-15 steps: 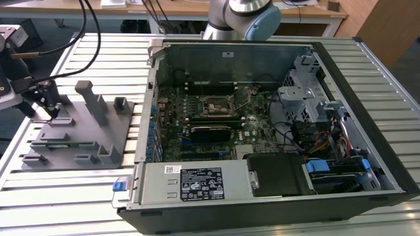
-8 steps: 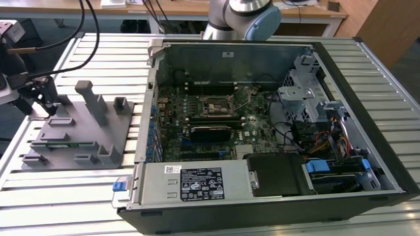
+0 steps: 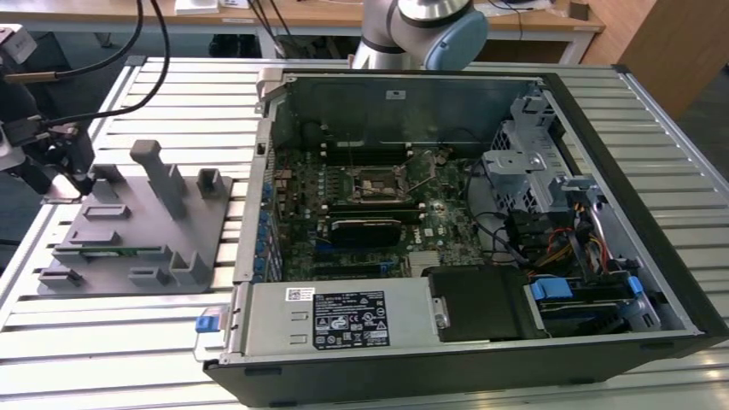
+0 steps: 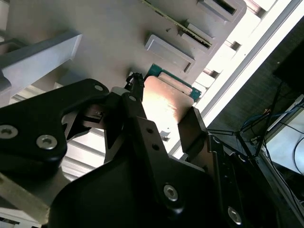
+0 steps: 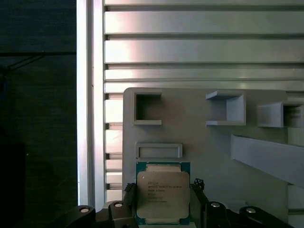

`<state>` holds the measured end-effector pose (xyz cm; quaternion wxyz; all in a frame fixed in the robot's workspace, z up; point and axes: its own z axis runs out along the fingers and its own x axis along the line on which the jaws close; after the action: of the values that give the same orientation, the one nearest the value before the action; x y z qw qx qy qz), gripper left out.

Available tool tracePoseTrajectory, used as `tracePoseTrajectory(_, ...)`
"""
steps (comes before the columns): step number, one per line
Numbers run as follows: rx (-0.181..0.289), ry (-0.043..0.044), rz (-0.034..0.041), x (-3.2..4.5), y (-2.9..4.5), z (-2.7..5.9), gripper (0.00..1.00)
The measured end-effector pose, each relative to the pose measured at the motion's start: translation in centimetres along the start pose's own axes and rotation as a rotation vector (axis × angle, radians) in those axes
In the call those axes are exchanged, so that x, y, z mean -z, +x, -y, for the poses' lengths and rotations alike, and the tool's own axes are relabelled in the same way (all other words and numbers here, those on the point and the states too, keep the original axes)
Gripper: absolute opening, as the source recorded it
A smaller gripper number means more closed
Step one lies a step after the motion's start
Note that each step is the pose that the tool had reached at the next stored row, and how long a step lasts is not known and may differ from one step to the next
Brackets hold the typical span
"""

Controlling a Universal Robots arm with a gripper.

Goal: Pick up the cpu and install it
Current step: 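Pick up the cpu and move it towards the insertion slot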

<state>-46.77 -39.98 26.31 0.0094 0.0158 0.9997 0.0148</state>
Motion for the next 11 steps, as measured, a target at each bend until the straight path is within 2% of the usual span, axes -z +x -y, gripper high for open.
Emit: tracePoseTrajectory(11,0.000,0.0000,0.0000,1.60,-0.03,-0.05,0.54)
